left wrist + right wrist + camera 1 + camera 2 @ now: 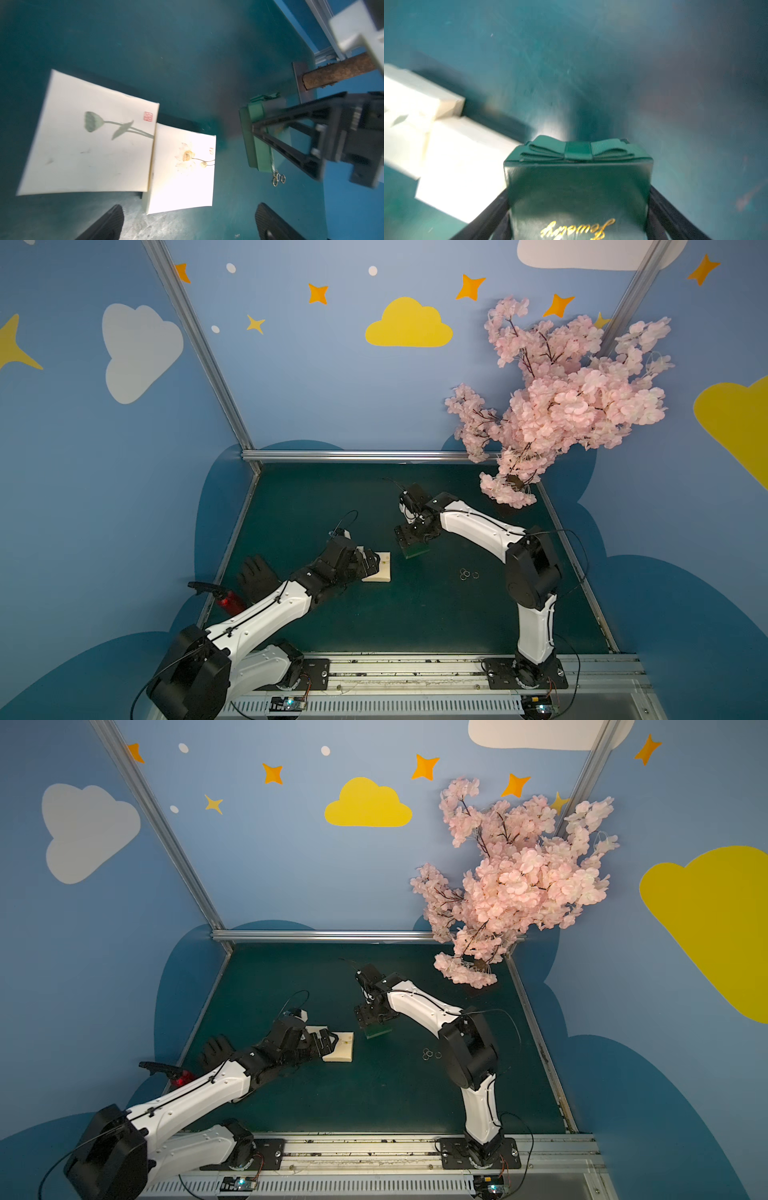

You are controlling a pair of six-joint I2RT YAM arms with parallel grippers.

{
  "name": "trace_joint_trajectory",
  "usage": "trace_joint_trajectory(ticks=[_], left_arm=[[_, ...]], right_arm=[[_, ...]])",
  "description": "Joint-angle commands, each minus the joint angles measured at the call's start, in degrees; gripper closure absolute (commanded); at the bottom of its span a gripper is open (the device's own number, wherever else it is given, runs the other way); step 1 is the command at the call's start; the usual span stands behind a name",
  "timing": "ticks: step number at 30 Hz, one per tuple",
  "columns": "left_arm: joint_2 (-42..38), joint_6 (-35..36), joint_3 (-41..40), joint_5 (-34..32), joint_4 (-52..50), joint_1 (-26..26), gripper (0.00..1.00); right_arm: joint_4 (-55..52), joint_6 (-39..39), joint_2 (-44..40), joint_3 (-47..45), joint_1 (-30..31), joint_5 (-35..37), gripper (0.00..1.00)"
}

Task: Take the rings out of the lift-off lid box
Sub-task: Pick up the jewelry box from the center of the board.

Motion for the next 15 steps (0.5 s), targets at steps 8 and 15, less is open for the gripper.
trace_joint_trajectory(ticks=[8,15], left_arm=[[5.1,-2.6,-0.2,3.2,6.3,-4.2,0.01],[8.6,-4.6,-0.7,2.5,9.3,-8.0,0.04]], right_arm=[[9.8,14.9,-16.1,-23.5,-0.1,-8.5,0.13],[16.9,21.4,-22.4,-33.5,0.3,-11.1,0.13]])
